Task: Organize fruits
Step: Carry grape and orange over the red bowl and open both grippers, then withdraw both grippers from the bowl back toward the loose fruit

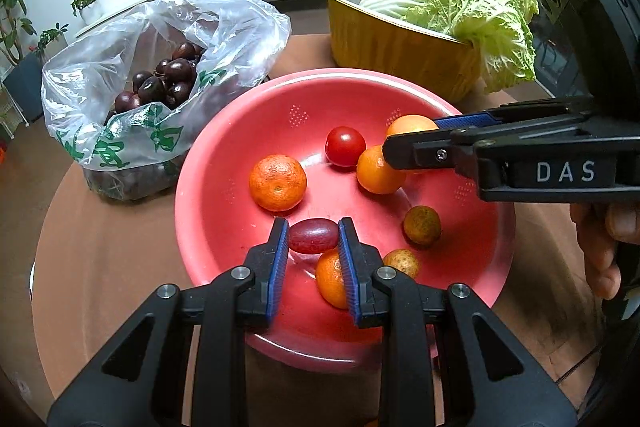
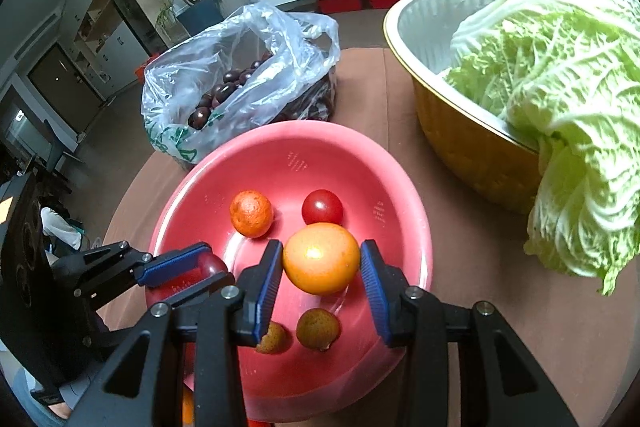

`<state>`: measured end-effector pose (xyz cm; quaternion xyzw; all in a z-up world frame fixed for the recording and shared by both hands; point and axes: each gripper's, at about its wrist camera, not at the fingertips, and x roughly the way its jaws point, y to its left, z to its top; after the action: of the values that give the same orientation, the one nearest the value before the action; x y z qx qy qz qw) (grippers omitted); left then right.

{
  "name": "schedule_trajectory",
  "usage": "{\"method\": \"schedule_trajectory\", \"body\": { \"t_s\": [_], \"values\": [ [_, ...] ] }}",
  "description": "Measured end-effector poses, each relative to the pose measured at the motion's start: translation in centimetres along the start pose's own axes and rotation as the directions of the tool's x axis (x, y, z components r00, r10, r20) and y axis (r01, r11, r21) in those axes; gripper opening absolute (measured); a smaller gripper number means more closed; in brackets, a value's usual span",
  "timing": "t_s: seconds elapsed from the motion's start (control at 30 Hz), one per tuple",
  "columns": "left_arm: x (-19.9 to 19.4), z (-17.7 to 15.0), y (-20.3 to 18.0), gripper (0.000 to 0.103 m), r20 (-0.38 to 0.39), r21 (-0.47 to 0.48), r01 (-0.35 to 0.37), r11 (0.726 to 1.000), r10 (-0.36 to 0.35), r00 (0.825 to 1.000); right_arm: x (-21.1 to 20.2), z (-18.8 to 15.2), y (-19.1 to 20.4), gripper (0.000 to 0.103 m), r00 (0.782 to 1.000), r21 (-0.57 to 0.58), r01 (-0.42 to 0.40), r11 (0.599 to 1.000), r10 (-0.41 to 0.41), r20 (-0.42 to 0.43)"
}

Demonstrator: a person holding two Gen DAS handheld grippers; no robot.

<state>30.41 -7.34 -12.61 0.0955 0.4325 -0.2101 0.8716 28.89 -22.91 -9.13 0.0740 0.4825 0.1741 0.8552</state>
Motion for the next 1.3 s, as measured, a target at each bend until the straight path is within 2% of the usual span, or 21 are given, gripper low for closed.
{"method": "schedule_trajectory", "body": {
  "t_s": [0.37,0.6,0.63,0.73,0.77,1.03,1.1,1.17,1.3],
  "values": [
    [0.1,0.1,-0.1,0.024,0.0,0.002,-0.008,1.0,0.008,1.0,0.0,0.2,0.2,0.044,1.0,0.012,0.007,1.0,-0.007,0.0],
    [0.1,0.1,-0.1,0.027,-0.005,0.006,-0.007,1.0,0.007,1.0,-2.3,0.2,0.5,0.044,0.999,0.012,0.001,1.0,-0.002,0.051],
    [0.0,0.1,-0.1,0.031,-0.005,0.005,-0.007,1.0,0.007,1.0,-2.7,0.2,0.5,0.044,0.998,0.011,0.0,1.0,-0.001,0.058],
    [-0.5,0.1,-0.2,0.068,0.019,-0.002,-0.007,1.0,0.007,1.0,-4.4,0.1,0.7,0.044,0.996,0.004,-0.002,1.0,0.001,0.09],
    [-0.9,0.1,-0.1,0.073,0.033,-0.008,-0.011,1.0,0.012,0.999,-5.1,-0.1,0.7,0.044,0.995,0.002,-0.003,1.0,0.003,0.102],
    [-3.5,-0.5,0.3,0.073,0.058,-0.037,-0.013,0.999,0.015,0.998,-10.8,-3.3,0.7,0.045,0.98,0.021,-0.033,0.999,0.028,0.198],
    [-5.1,-1.1,0.4,0.073,0.079,-0.05,-0.011,0.999,0.015,0.997,-11.9,-5.0,0.9,0.051,0.976,0.021,-0.036,0.999,0.031,0.216],
    [-6.8,-2.1,0.5,0.08,0.102,-0.07,-0.007,0.998,0.014,0.995,-12.4,-7.1,1.4,0.054,0.976,0.009,-0.032,0.999,0.029,0.218],
    [-10.3,-5.8,0.4,0.081,0.124,-0.085,-0.006,0.996,0.017,0.992,-11.7,-12.1,3.2,0.056,0.984,-0.022,-0.011,1.0,0.015,0.177]
  ]
}}
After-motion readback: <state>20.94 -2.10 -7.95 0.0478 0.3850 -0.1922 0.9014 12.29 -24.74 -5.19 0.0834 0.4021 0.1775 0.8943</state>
